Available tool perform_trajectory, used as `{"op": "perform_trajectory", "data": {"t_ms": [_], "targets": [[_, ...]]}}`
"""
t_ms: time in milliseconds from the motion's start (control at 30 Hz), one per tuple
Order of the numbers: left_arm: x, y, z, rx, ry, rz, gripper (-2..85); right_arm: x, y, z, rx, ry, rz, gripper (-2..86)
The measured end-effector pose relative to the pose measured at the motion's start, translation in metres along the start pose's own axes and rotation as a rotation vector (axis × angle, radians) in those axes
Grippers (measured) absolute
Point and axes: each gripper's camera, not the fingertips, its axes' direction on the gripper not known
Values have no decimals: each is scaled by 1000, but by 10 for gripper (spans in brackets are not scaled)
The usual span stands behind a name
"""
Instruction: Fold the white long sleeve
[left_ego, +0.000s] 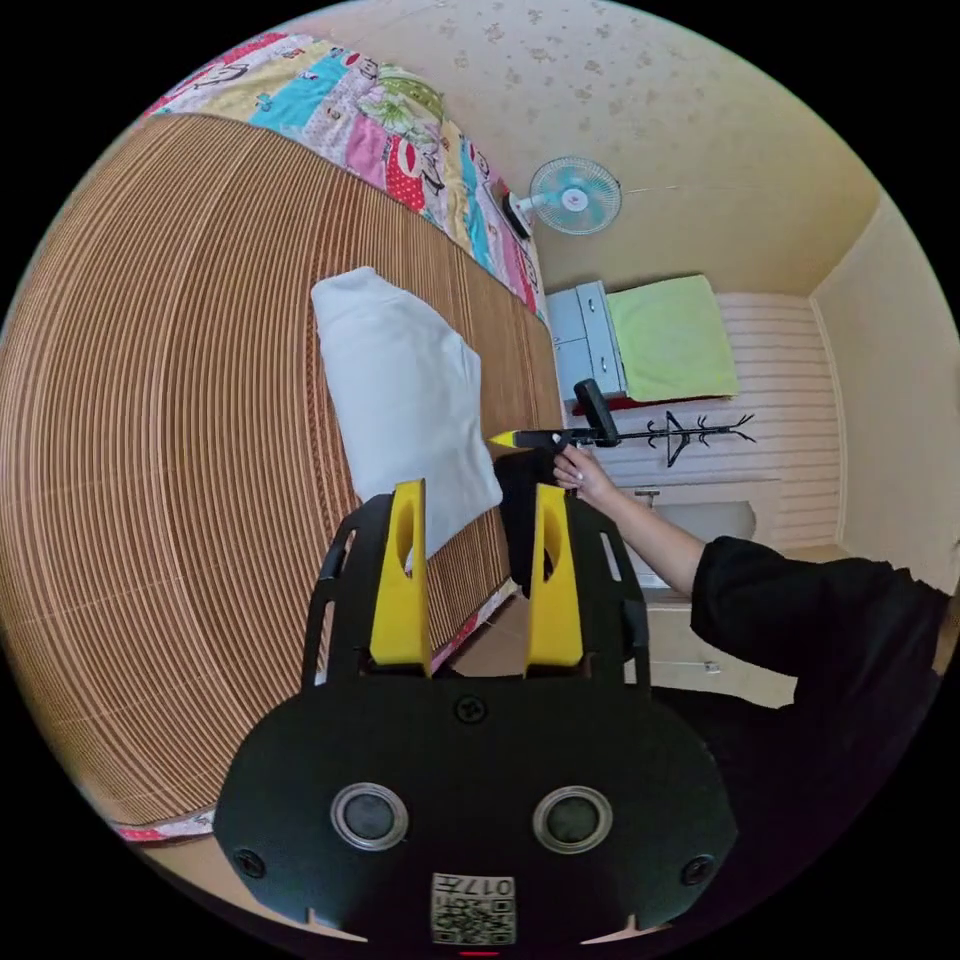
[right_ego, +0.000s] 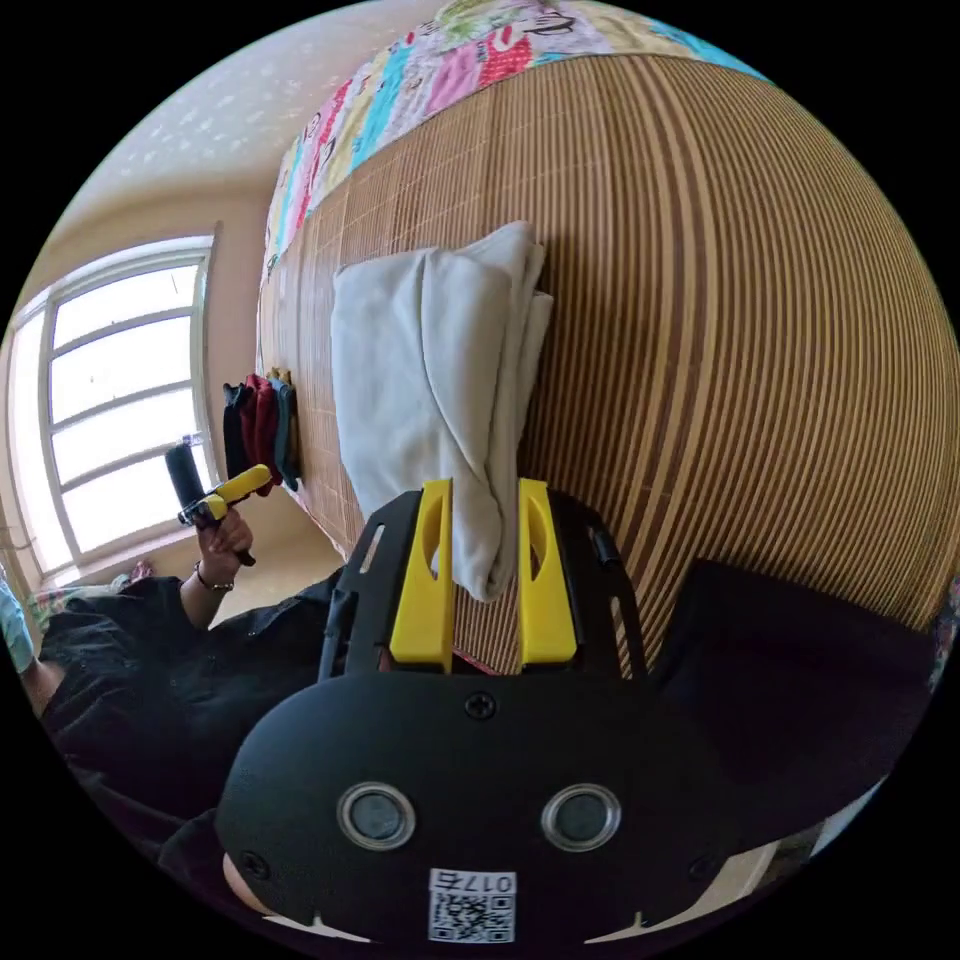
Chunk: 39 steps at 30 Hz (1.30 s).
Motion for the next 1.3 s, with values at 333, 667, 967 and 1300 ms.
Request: {"op": "perform_trajectory", "data": {"t_ms": [333,667,967,1300], "targets": [[-97,-93,54,-11,-9,-173,204,29,-5,-3,35,-189,3,237],[-131,-99,89,-94,185,-363,163,-5,39,13,29,-247,7,172],[-44,-64,80,-270,255,-260,137,-45,168,-38,108,-530,-29,127],[191,-102,251,-545,403,134,139,-63,328,-261,342,-190,-66,127]]}}
